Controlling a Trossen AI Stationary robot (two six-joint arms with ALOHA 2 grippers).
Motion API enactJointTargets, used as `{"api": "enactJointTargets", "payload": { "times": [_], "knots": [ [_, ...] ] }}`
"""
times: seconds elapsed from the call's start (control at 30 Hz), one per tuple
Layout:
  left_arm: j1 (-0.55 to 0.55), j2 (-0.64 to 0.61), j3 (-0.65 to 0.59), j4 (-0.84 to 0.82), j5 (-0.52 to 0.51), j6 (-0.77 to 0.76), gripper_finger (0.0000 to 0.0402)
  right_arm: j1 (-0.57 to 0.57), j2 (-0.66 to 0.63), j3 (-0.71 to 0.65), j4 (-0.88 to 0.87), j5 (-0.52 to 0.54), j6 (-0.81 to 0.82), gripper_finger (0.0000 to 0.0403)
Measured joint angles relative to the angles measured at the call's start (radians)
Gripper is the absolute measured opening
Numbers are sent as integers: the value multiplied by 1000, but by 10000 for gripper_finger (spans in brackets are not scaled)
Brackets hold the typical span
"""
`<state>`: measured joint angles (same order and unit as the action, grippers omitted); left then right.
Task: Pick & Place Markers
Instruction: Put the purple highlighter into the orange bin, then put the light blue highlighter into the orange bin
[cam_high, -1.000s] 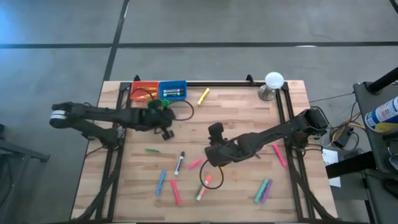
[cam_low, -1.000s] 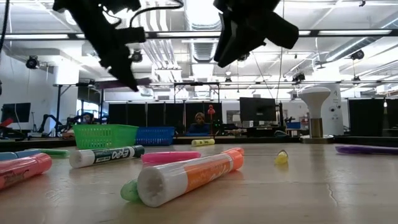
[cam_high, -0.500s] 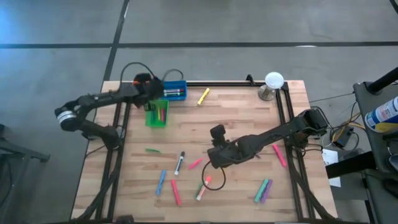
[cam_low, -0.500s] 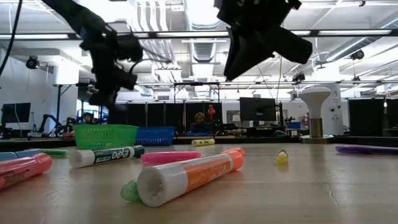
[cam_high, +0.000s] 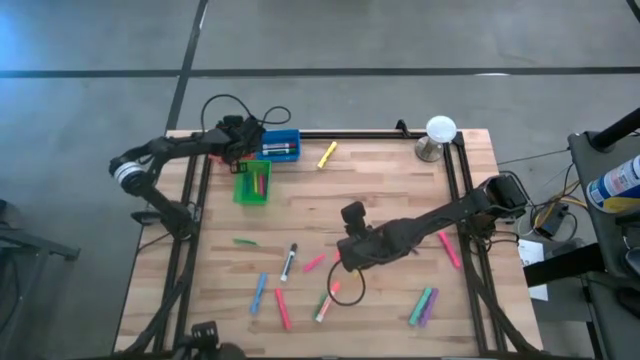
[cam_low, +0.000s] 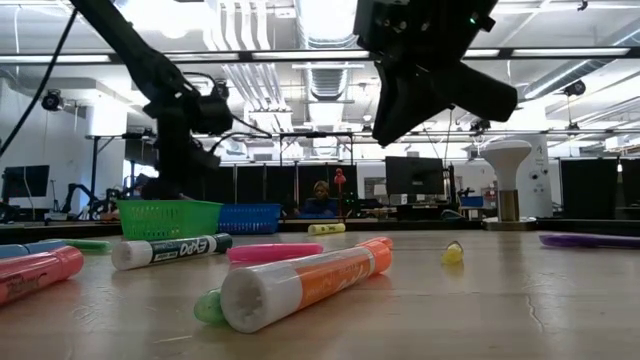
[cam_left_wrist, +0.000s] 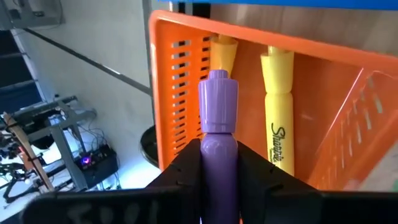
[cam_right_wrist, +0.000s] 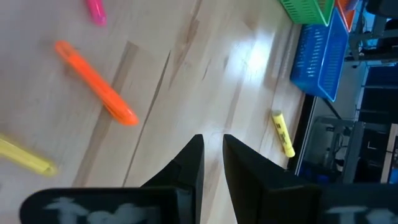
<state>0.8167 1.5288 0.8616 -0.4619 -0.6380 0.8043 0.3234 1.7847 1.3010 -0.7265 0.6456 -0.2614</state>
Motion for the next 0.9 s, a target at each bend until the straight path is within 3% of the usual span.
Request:
{"api": "enactJointTargets", "payload": {
  "times": [0.23, 0.5, 0.6, 0.73, 0.9],
  "knots": [
    [2, 36, 0, 34, -19, 2, 127, 0, 0, 0, 0, 0, 0, 54],
    [-10, -38, 0, 23, -51, -31, 130, 0, -7, 0, -8, 0, 23, 54],
    [-40, -124, 0, -13, 38, -123, 110, 0, -44, -14, -36, 1, 81, 54],
    [-103, -263, -4, -24, 270, -335, 69, 5, -129, -114, 23, 1, 198, 53],
    [-221, -428, -81, 130, 496, -588, 23, 20, -250, -327, 208, -36, 425, 53]
  ]
}}
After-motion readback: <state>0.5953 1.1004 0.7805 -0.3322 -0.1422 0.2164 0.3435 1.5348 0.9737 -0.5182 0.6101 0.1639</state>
